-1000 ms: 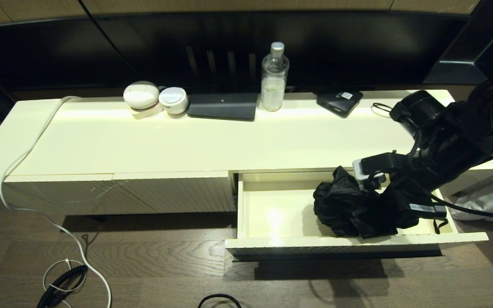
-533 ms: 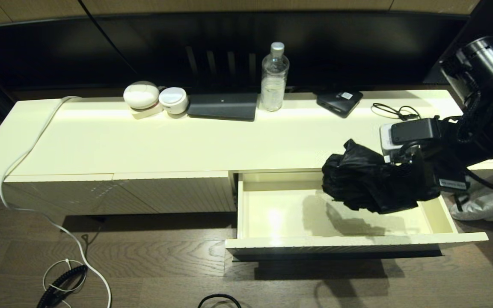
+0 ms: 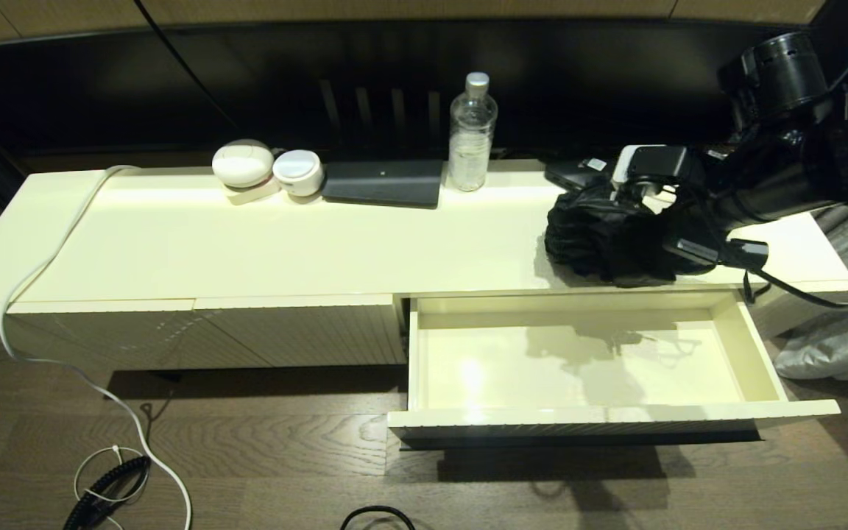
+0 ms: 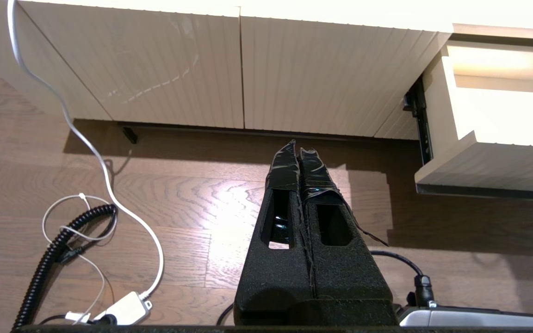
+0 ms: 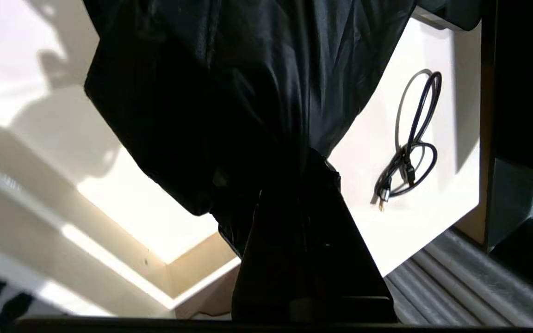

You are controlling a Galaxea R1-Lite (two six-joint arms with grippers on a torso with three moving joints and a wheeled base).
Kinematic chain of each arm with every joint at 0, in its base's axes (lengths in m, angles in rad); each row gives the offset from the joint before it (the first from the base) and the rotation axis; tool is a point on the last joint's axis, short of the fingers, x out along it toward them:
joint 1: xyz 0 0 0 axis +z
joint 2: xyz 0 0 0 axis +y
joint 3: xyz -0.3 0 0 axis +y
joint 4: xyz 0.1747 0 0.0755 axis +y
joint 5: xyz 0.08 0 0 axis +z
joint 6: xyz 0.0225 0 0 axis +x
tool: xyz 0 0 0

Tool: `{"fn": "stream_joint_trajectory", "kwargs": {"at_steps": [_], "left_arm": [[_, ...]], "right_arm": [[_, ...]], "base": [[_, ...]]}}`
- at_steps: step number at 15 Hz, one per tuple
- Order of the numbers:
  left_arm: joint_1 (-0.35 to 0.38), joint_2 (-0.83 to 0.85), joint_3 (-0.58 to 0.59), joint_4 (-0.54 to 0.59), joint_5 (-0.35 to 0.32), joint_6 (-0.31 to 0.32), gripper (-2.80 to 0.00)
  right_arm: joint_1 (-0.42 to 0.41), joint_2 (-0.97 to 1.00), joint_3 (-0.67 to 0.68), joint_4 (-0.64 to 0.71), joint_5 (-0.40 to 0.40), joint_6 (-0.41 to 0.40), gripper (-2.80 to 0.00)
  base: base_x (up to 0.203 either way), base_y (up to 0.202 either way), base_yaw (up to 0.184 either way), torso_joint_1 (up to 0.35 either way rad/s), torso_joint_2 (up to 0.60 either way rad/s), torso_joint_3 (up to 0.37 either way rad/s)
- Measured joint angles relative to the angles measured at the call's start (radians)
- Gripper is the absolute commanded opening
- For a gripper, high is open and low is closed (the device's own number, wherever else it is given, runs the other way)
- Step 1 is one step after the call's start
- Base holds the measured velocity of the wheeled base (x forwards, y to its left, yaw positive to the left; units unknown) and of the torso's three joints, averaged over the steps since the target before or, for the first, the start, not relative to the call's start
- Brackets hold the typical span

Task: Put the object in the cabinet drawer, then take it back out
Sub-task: Take the umbrella out of the drawer and put it on the table

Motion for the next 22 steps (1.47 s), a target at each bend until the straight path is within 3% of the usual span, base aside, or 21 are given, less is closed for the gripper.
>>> {"fn": "stream_joint_trajectory", "kwargs": {"at_steps": [5, 6, 7, 13, 17, 22], "left_arm": [[0.0, 0.0, 0.0, 0.0, 0.0, 0.0, -2.8], [0.0, 0.0, 0.0, 0.0, 0.0, 0.0, -2.8], [0.001, 0.0, 0.0, 0.0, 0.0, 0.0, -2.8], [0.0, 0.0, 0.0, 0.0, 0.0, 0.0, -2.8], [0.0, 0.0, 0.0, 0.0, 0.0, 0.0, -2.8], [0.0, 0.0, 0.0, 0.0, 0.0, 0.0, -2.8]], "right_arm": [[0.004, 0.115, -0.108, -0.027, -0.011, 0.046, -2.8], [0.009, 0.133, -0.119, -0.058, -0.019, 0.071, -2.62], [0.016, 0.149, -0.124, -0.093, -0.037, 0.091, 0.0], [0.046, 0.214, -0.128, -0.288, -0.102, 0.151, 0.0], [0.072, 0.118, -0.031, -0.209, -0.069, 0.155, 0.0], [0.129, -0.139, 0.26, -0.093, 0.059, 0.14, 0.0]], "base": [[0.0, 0.0, 0.0, 0.0, 0.0, 0.0], [0.0, 0.0, 0.0, 0.0, 0.0, 0.0], [0.0, 0.0, 0.0, 0.0, 0.0, 0.0], [0.0, 0.0, 0.0, 0.0, 0.0, 0.0], [0.0, 0.0, 0.0, 0.0, 0.0, 0.0], [0.0, 0.0, 0.0, 0.0, 0.0, 0.0]]}}
